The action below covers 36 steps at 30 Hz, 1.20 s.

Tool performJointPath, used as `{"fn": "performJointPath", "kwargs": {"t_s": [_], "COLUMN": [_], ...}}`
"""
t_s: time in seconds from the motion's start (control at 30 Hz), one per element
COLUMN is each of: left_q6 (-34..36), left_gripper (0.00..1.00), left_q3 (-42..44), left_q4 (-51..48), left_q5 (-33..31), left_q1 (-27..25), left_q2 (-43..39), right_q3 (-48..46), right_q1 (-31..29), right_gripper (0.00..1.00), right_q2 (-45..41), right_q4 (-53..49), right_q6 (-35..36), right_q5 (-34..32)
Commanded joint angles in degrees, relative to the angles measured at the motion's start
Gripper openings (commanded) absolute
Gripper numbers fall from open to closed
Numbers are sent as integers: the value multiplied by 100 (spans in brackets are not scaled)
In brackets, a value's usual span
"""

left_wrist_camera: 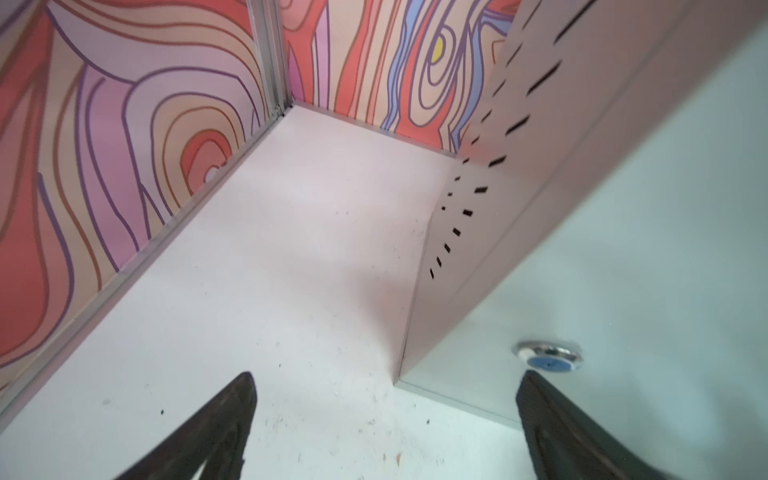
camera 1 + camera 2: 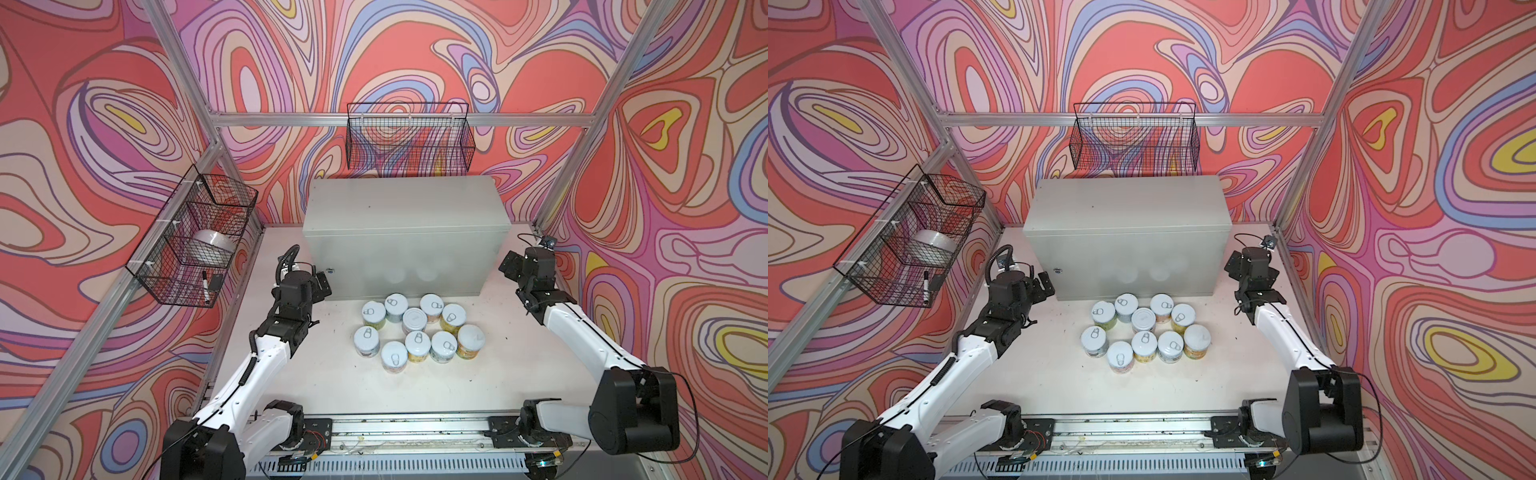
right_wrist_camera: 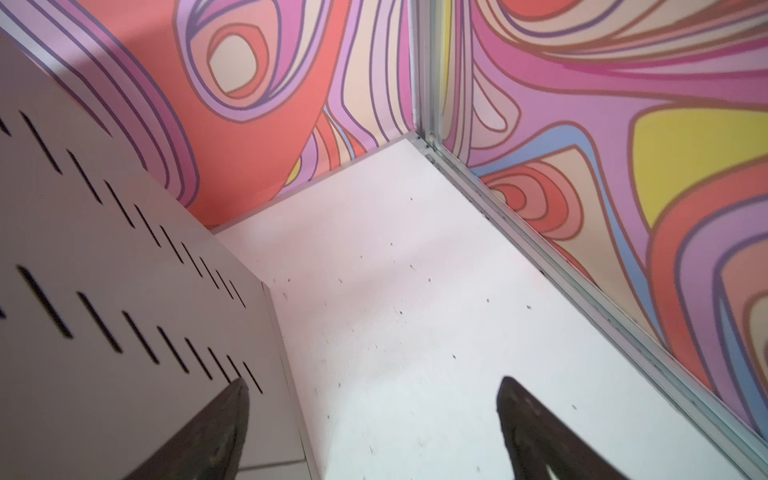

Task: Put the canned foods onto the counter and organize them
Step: 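Move the left gripper toward the cans while the right gripper reaches over them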

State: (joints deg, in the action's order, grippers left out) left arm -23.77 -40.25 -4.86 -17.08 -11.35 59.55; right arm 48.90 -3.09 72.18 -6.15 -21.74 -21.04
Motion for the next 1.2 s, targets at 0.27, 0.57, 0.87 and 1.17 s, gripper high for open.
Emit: {"fn": "performJointPath", "kwargs": {"t_s": [0.27, 0.57, 0.87, 1.17], "left_q6": [-311, -485, -663, -686], "left_gripper": [100, 100, 95, 89], "left_q3": [-780, -689, -452, -323], "left_q4": [-1955, -2490, -2458, -2697], "left_q5": [657, 584, 695, 467], "left_q1": [-371, -509, -554, -1001], "left_q2": [-56, -596, -853, -787], "right_q3": [64, -15, 364, 567], "right_q1": [-1730, -2908, -4439, -4948], "right_gripper": [92, 89, 86, 85], "right_q2": [-556, -435, 318, 570], "right_q4": [-2311, -2112, -1822, -1923], "right_q6": [-590, -856, -1118, -1388], "right_q5": [-794, -577, -1032, -889]}}
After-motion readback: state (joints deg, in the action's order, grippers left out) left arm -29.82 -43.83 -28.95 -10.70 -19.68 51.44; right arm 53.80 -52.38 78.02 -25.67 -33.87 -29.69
